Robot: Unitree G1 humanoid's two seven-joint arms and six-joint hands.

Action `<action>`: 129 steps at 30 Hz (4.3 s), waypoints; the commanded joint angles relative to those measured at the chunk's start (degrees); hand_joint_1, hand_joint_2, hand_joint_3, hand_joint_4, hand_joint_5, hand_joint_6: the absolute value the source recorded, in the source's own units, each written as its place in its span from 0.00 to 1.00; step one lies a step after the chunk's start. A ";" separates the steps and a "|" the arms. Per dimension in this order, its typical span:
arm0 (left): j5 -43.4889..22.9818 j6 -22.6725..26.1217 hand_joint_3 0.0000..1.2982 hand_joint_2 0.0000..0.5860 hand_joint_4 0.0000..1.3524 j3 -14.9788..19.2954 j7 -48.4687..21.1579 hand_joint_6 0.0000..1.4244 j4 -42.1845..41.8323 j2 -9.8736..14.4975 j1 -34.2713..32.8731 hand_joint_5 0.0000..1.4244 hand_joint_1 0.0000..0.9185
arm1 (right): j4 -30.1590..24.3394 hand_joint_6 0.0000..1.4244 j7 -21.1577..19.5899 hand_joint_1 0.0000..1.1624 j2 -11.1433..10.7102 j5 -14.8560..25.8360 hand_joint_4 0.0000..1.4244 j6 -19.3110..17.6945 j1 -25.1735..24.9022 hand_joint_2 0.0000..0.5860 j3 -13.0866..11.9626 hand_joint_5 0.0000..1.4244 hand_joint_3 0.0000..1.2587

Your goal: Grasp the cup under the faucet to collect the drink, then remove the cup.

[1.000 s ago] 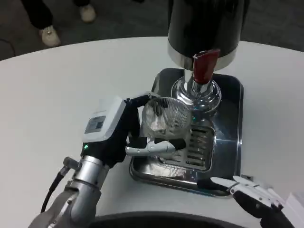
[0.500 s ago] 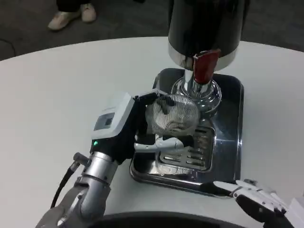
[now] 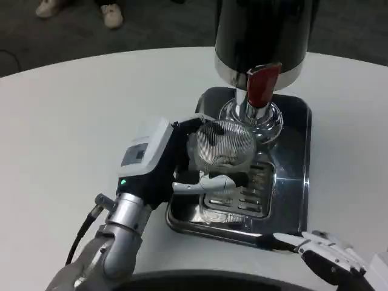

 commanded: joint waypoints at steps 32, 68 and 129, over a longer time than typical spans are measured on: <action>-0.19 1.41 0.65 0.01 0.70 -1.67 -2.78 0.78 -1.04 -1.95 -1.50 0.83 0.64 | 0.18 0.06 0.08 0.58 0.31 0.58 0.17 0.42 -0.56 0.89 0.54 0.12 0.21; -2.59 -0.34 0.56 0.00 0.59 -1.19 -3.95 0.72 1.46 -1.34 -1.91 0.79 0.49 | 0.29 0.06 -0.04 0.58 0.36 1.38 0.18 0.86 -0.81 0.89 0.18 0.13 0.21; -8.84 -2.25 0.00 0.00 0.00 1.33 -20.43 0.00 -1.23 2.71 0.34 0.00 0.06 | 0.24 0.07 -0.48 0.57 1.21 1.43 0.19 0.18 -0.32 0.91 1.02 0.14 0.22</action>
